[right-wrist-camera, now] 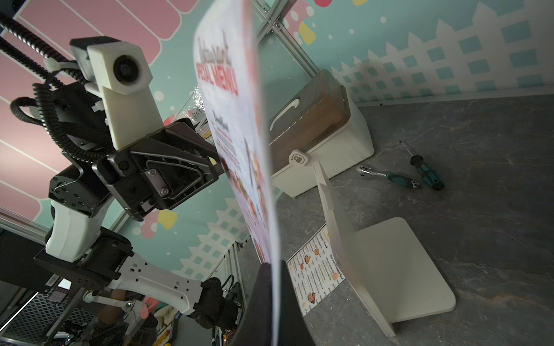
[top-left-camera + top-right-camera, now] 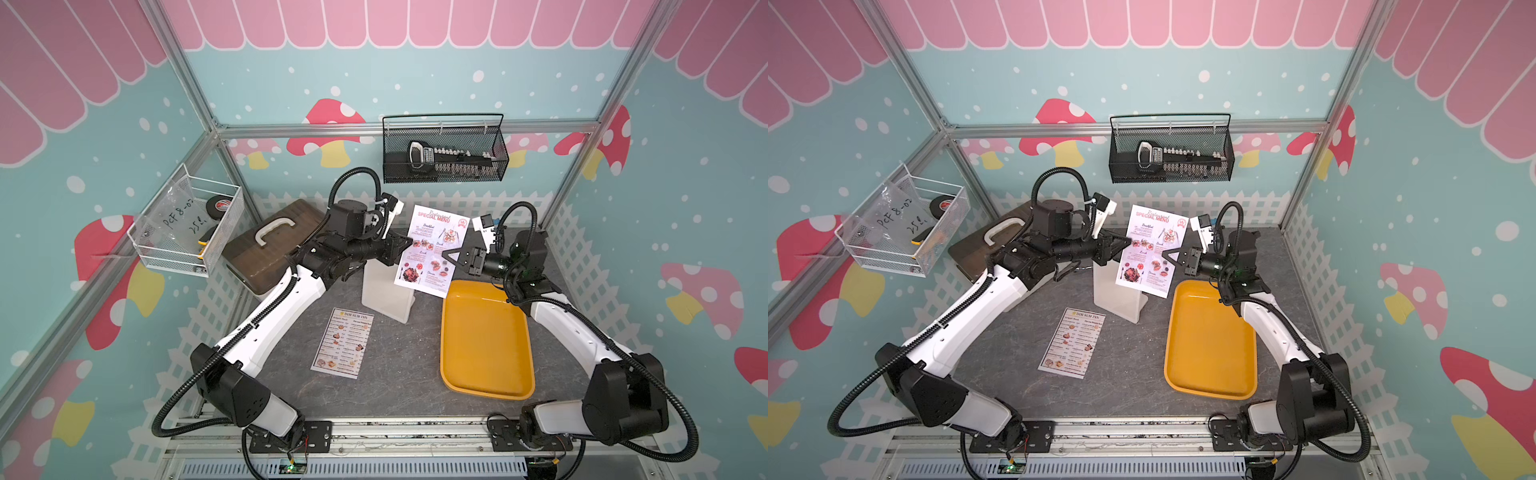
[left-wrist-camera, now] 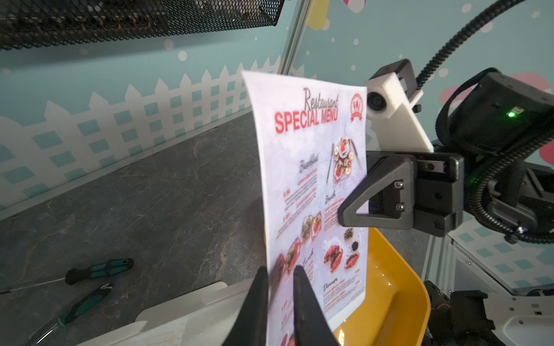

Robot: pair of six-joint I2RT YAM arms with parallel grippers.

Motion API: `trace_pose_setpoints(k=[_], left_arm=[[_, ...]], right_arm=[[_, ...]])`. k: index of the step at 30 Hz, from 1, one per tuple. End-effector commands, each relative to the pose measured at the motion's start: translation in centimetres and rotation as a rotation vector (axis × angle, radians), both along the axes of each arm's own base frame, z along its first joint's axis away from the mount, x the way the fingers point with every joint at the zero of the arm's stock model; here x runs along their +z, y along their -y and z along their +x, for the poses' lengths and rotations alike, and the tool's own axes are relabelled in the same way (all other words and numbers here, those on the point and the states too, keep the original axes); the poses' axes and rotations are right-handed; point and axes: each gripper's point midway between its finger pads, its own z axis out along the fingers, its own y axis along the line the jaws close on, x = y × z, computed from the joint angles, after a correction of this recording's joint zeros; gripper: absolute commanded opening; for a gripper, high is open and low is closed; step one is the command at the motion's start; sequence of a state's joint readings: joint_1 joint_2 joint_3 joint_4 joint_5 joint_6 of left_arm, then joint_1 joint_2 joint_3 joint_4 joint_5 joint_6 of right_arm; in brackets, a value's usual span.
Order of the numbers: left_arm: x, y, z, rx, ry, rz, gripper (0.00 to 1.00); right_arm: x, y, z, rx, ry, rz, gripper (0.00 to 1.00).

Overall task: Replace the menus in the menu holders
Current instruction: Pick up the menu from the storage box, then adjust the menu holder at the center of the board.

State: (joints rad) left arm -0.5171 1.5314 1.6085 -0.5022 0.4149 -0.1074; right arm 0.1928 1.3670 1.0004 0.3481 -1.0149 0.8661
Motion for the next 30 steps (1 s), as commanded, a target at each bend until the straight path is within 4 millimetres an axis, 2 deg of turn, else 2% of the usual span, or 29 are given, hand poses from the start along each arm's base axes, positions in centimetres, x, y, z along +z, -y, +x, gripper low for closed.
trace_pose_setpoints(k=[1, 3, 6, 9, 10, 12, 17, 20, 23, 25, 30], left_arm=[[-0.1, -1.0, 1.0, 0.080, -0.002, 0.001, 0.34], [-0.3, -1.6, 1.4, 0.122, -0.005, 0.009, 0.53], [0.0, -3.3, 2.1, 0.230, 0.012, 0.026, 0.72], [0.1, -6.6, 2.6, 0.421, 0.026, 0.070, 0.76], [-0.3, -7.6, 2.3, 0.480, 0.023, 0.095, 0.76], [-1.5, -8.2, 0.8, 0.537, 0.025, 0.147, 0.76], [-5.6, -7.1, -4.7, 0.641, 0.086, 0.300, 0.82], [-8.8, -6.8, -6.6, 0.687, 0.034, 0.286, 0.84], [-12.2, -4.8, -7.2, 0.675, 0.015, 0.290, 0.85], [-13.5, -3.6, -7.2, 0.695, 0.033, 0.307, 0.86], [-15.2, -0.6, -6.5, 0.743, 0.074, 0.307, 0.89]], right_arm=[[2.1, 0.0, -0.6, -0.015, 0.064, -0.012, 0.00], [2.3, 0.1, -0.6, -0.020, 0.065, -0.021, 0.00], [2.2, 0.4, -0.6, -0.043, 0.070, -0.059, 0.00], [2.1, 0.8, -0.3, -0.081, 0.071, -0.109, 0.00], [2.2, 1.0, -0.4, -0.089, 0.075, -0.122, 0.00], [2.6, 1.2, -0.4, -0.105, 0.084, -0.139, 0.00], [4.1, 2.4, -0.7, -0.186, 0.110, -0.224, 0.00], [4.8, 3.6, -0.6, -0.261, 0.111, -0.291, 0.00], [5.1, 4.8, -0.3, -0.337, 0.100, -0.346, 0.00], [5.3, 5.5, -0.1, -0.380, 0.102, -0.367, 0.00], [5.6, 5.9, 0.0, -0.401, 0.105, -0.383, 0.00]])
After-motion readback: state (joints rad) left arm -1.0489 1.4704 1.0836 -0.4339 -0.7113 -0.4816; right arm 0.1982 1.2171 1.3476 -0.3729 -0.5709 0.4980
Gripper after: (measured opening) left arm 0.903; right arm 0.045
